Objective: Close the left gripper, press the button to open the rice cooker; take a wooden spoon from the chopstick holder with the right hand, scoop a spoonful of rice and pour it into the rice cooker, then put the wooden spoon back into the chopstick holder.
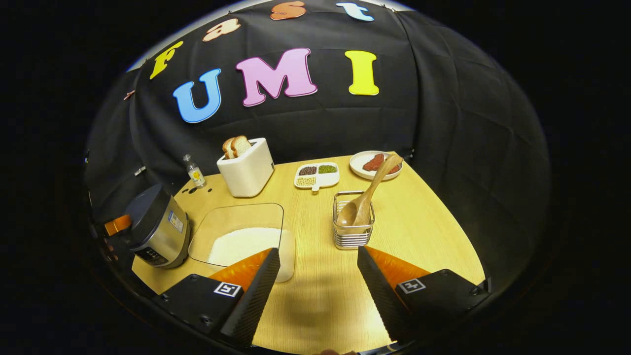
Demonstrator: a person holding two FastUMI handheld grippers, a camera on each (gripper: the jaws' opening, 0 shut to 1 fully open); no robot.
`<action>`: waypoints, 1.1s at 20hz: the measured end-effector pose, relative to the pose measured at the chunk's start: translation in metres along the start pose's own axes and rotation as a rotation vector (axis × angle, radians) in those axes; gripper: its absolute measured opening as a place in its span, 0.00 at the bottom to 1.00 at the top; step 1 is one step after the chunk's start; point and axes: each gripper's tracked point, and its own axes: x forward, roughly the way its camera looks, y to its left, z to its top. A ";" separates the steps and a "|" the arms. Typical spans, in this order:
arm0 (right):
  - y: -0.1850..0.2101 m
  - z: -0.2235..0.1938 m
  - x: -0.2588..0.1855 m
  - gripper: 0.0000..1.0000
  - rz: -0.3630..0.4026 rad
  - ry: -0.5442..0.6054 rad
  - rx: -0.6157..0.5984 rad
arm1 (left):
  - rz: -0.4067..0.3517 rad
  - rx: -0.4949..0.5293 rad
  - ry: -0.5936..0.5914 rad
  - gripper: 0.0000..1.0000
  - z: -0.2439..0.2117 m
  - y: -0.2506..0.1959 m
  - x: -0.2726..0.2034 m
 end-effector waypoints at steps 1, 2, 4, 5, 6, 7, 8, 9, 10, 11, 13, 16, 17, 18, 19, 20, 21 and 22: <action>0.002 0.007 -0.007 0.99 -0.010 -0.022 -0.009 | -0.027 0.013 -0.026 0.98 0.006 -0.005 -0.005; 0.006 0.014 -0.016 0.99 -0.018 -0.047 -0.014 | -0.054 0.028 -0.057 0.98 0.012 -0.010 -0.012; 0.014 0.036 -0.036 0.99 -0.027 -0.114 -0.028 | -0.114 0.049 -0.130 0.98 0.032 -0.022 -0.032; 0.019 0.050 -0.049 0.99 -0.028 -0.160 -0.044 | -0.135 0.055 -0.161 0.98 0.042 -0.028 -0.043; 0.024 0.063 -0.061 0.99 -0.026 -0.208 -0.065 | -0.149 0.061 -0.193 0.98 0.052 -0.032 -0.053; 0.029 0.078 -0.075 0.99 -0.019 -0.256 -0.088 | -0.162 0.063 -0.223 0.98 0.064 -0.038 -0.066; 0.033 0.090 -0.090 0.99 -0.011 -0.306 -0.108 | -0.174 0.064 -0.256 0.98 0.075 -0.045 -0.080; 0.036 0.099 -0.100 0.99 -0.004 -0.338 -0.116 | -0.185 0.066 -0.287 0.97 0.085 -0.052 -0.094; 0.037 0.107 -0.112 0.99 0.003 -0.370 -0.121 | -0.193 0.067 -0.312 0.98 0.093 -0.060 -0.107; 0.036 0.113 -0.124 0.99 0.009 -0.398 -0.122 | -0.198 0.067 -0.330 0.98 0.098 -0.068 -0.121; 0.032 0.122 -0.145 0.99 0.026 -0.451 -0.126 | -0.204 0.067 -0.354 0.98 0.101 -0.083 -0.145; 0.016 0.124 -0.167 0.99 0.049 -0.487 -0.099 | -0.207 0.047 -0.354 0.96 0.095 -0.106 -0.176; 0.010 0.122 -0.172 0.99 0.054 -0.492 -0.080 | -0.209 0.048 -0.358 0.97 0.094 -0.112 -0.187; 0.002 0.121 -0.178 0.99 0.056 -0.498 -0.064 | -0.198 0.058 -0.360 0.97 0.091 -0.115 -0.196; -0.004 0.119 -0.182 0.99 0.060 -0.500 -0.055 | -0.187 0.073 -0.364 0.96 0.089 -0.117 -0.206; -0.008 0.115 -0.184 0.99 0.065 -0.497 -0.049 | -0.180 0.082 -0.367 0.96 0.086 -0.120 -0.214; -0.012 0.112 -0.187 1.00 0.071 -0.496 -0.046 | -0.177 0.084 -0.371 0.96 0.084 -0.123 -0.220; -0.015 0.110 -0.190 0.99 0.072 -0.496 -0.048 | -0.174 0.082 -0.375 0.96 0.083 -0.125 -0.226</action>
